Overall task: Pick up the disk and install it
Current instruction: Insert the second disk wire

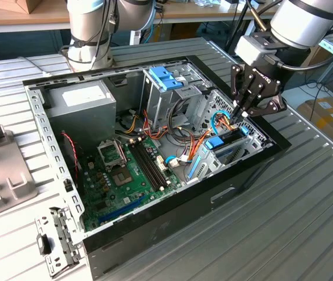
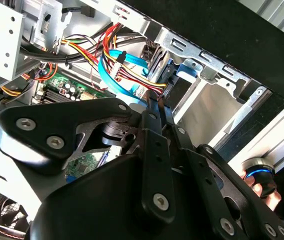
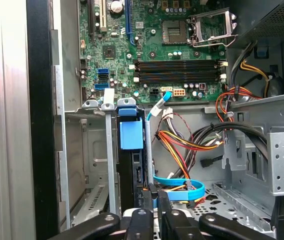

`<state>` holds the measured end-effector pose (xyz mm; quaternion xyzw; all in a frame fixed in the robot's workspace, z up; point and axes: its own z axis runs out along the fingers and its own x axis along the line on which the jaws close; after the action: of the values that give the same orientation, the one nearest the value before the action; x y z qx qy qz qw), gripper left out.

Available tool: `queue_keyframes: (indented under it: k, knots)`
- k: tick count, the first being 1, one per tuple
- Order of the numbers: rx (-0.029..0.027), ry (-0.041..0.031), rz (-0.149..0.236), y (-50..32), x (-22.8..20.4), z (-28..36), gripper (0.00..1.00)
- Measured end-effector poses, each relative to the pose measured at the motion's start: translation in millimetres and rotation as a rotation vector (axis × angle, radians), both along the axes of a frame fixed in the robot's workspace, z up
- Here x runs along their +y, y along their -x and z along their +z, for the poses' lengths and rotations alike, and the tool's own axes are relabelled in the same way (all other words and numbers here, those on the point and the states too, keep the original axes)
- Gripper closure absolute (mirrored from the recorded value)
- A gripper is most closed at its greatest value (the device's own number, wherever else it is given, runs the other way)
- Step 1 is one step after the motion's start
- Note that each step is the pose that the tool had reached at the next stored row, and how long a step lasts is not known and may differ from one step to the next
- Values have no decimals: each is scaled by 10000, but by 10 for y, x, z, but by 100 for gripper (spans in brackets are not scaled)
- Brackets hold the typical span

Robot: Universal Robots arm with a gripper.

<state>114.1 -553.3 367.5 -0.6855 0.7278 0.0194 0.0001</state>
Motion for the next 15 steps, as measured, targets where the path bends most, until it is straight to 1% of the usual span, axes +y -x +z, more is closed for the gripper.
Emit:
queue_keyframes:
  k: [3,5,10,15]
  knots:
    - [0,-1,0,25,0,-2,84]
    - [0,1,0,57,-10,-8,84]
    - [0,0,-2,69,-44,-63,84]
    - [0,0,0,69,-48,-67,84]
